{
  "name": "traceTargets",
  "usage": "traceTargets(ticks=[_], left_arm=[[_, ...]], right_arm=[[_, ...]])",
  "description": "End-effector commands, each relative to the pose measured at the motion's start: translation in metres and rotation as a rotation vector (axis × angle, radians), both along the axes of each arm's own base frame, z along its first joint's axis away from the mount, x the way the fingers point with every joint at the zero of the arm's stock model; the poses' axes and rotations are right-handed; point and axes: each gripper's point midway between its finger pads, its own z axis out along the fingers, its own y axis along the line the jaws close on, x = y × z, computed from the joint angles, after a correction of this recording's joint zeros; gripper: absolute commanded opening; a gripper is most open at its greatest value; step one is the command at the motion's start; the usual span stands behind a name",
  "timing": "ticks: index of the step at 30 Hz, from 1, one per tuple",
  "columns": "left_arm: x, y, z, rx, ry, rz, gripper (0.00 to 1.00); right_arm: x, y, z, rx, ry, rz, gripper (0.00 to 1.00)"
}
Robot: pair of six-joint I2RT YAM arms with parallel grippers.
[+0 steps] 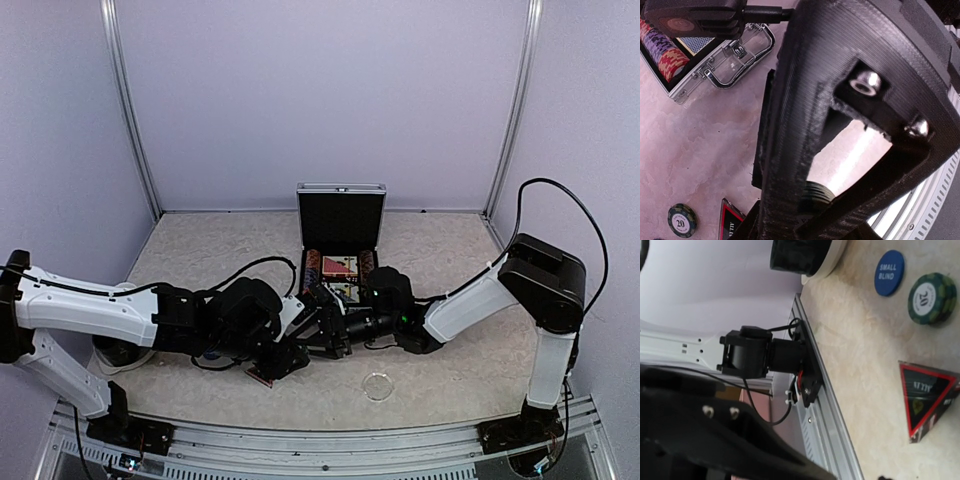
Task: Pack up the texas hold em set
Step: Pass from the left arm to the right
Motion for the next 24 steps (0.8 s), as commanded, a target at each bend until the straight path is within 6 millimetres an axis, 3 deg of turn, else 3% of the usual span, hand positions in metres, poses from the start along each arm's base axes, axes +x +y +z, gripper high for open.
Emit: traceTargets(ticks=[1, 7, 13, 18, 20, 24], left_arm=[[0.003, -0.012, 0.014, -0.041, -0.028, -0.006, 0.0], [0.003, -0.013, 0.014, -0.046, -0.024, -0.01, 0.0], [0.003, -0.01, 0.013, -0.037, -0.027, -0.005, 0.0], [0.004, -0.008, 0.013, -0.04, -0.028, 0.009, 0.02], [0.003, -0.009, 0.015, -0.049, -0.027, 0.007, 0.09], [0.005, -0.007, 0.02, -0.063, -0.035, 0.018, 0.59]], right_arm=[[-0.014, 0.0, 0.009, 0.02, -0.01, 0.053, 0.63], [-0.014, 0.002, 0.003, 0.008, -0.003, 0.071, 0.47], [-0.016, 0.003, -0.002, -0.001, 0.005, 0.086, 0.04], [-0.013, 0.001, 0.001, 0.0, -0.008, 0.069, 0.0], [-0.01, 0.0, 0.004, 0.006, -0.017, 0.061, 0.0], [-0.004, -0.007, 0.01, 0.017, -0.029, 0.033, 0.0]])
